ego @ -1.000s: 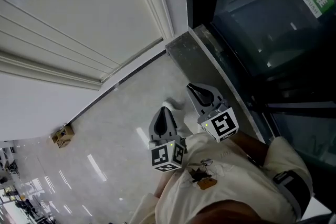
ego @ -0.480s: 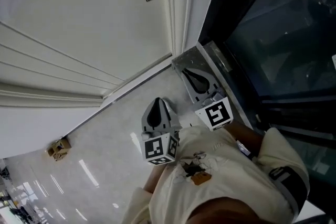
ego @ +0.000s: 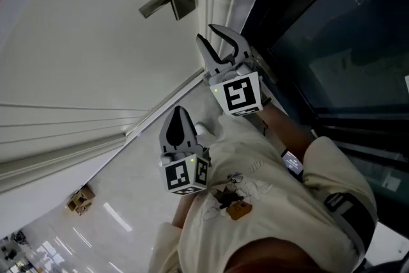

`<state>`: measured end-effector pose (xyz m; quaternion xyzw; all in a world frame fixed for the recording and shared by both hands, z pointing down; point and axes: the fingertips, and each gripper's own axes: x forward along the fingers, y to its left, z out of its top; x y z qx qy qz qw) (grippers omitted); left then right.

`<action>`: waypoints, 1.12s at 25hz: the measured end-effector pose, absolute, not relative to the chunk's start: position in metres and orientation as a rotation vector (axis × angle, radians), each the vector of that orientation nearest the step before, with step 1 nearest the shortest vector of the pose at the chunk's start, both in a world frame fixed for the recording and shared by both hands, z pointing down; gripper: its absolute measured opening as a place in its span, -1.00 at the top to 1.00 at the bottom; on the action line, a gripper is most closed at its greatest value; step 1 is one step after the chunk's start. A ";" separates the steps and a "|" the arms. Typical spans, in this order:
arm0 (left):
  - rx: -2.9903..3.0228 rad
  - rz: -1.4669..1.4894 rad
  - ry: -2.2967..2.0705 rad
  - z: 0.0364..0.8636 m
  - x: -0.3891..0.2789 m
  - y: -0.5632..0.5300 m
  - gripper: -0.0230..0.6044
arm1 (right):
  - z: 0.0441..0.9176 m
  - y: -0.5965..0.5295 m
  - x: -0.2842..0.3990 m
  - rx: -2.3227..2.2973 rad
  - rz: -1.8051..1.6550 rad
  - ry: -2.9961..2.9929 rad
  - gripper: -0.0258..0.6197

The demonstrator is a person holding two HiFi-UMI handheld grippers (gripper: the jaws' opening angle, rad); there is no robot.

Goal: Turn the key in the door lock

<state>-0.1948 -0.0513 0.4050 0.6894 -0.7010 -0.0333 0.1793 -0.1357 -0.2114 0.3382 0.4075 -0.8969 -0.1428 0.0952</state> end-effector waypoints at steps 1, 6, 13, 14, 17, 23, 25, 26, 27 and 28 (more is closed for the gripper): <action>1.948 -0.088 -1.977 0.406 -0.195 -0.057 0.91 | 0.335 -0.224 -0.141 1.213 -0.466 -2.650 0.53; 1.967 -0.056 -1.952 0.407 -0.192 -0.084 0.91 | 0.321 -0.276 -0.155 1.257 -0.660 -2.563 0.52; 1.981 -0.048 -1.935 0.407 -0.183 -0.107 0.91 | 0.319 -0.302 -0.174 1.210 -0.757 -2.494 0.54; 1.982 -0.046 -1.934 0.407 -0.181 -0.109 0.91 | 0.319 -0.303 -0.175 1.208 -0.764 -2.493 0.67; 1.974 -0.036 -1.938 0.409 -0.177 -0.109 0.91 | 0.319 -0.304 -0.178 1.218 -0.714 -2.519 0.86; 1.925 -0.033 -1.970 0.414 -0.183 -0.103 0.91 | 0.318 -0.309 -0.174 1.274 -0.195 -2.804 0.87; 1.916 -0.033 -1.980 0.414 -0.184 -0.102 0.91 | 0.319 -0.312 -0.170 1.284 0.046 -2.900 0.87; 1.915 -0.034 -1.985 0.414 -0.185 -0.102 0.91 | 0.320 -0.313 -0.169 1.287 0.153 -2.937 0.87; 1.914 -0.035 -1.990 0.413 -0.185 -0.102 0.91 | 0.320 -0.313 -0.167 1.288 0.252 -2.971 0.87; 1.913 -0.036 -1.994 0.413 -0.186 -0.103 0.91 | 0.320 -0.314 -0.166 1.288 0.348 -3.000 0.87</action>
